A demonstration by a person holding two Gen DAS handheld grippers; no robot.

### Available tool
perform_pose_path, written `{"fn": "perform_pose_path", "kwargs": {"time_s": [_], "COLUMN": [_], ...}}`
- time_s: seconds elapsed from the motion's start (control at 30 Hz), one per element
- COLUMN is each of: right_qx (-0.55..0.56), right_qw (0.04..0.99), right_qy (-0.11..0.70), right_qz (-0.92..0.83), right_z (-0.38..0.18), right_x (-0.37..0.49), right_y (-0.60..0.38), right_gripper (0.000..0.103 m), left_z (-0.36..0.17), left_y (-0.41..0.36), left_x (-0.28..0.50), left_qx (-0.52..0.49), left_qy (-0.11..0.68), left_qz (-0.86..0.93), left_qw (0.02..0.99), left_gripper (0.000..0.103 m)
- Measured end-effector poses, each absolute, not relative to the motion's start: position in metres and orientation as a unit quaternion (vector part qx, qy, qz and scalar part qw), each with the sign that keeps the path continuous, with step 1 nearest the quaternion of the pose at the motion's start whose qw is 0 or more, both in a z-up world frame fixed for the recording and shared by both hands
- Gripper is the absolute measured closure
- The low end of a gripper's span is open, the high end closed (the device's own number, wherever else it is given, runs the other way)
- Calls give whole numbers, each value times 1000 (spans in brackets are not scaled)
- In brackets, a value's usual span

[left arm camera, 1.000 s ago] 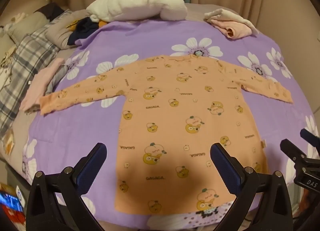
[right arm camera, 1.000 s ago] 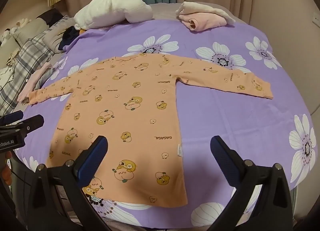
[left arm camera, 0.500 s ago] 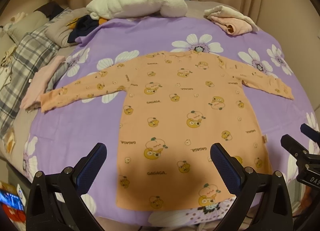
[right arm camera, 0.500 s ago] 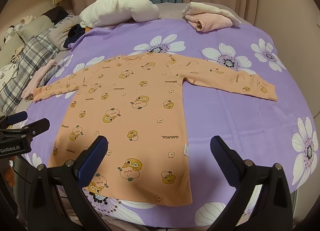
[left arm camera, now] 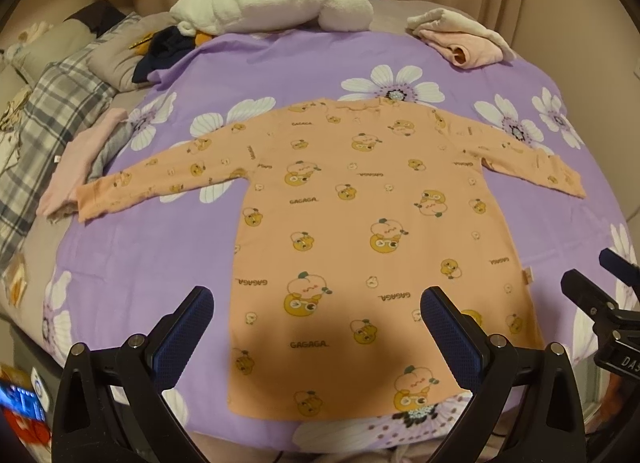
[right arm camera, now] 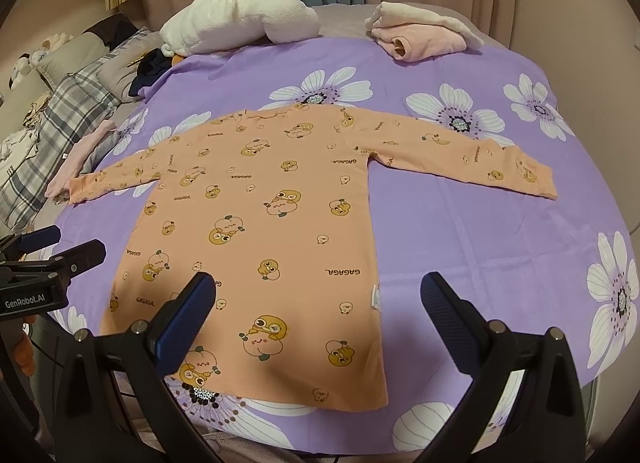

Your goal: Fold small clothes

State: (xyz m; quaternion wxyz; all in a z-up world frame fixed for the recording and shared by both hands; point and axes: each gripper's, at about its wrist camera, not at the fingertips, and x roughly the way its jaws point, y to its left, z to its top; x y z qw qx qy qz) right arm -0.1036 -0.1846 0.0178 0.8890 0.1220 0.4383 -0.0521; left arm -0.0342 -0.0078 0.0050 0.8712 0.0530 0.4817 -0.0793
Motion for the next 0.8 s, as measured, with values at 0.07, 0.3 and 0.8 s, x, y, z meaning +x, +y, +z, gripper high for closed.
{"fn": "perform_pose_path", "kwargs": {"time_s": [0.07, 0.3, 0.8], "right_qx": [120, 122, 119], "right_qw": [890, 890, 894], "right_qy": [438, 437, 433], "right_qz": [-39, -29, -16], "right_z": [0, -14, -22], "right_x": [-97, -94, -100], "right_y": [-214, -225, -239], "right_gripper": [0, 0, 0], "left_z": [5, 5, 6], "left_y": [-8, -7, -6], "left_x": [-34, -33, -36], "left_qx": [54, 57, 58], "left_qy": [481, 480, 478], "left_qz": [-78, -78, -80], "left_qw": [871, 872, 873], "left_gripper": [1, 1, 1]}}
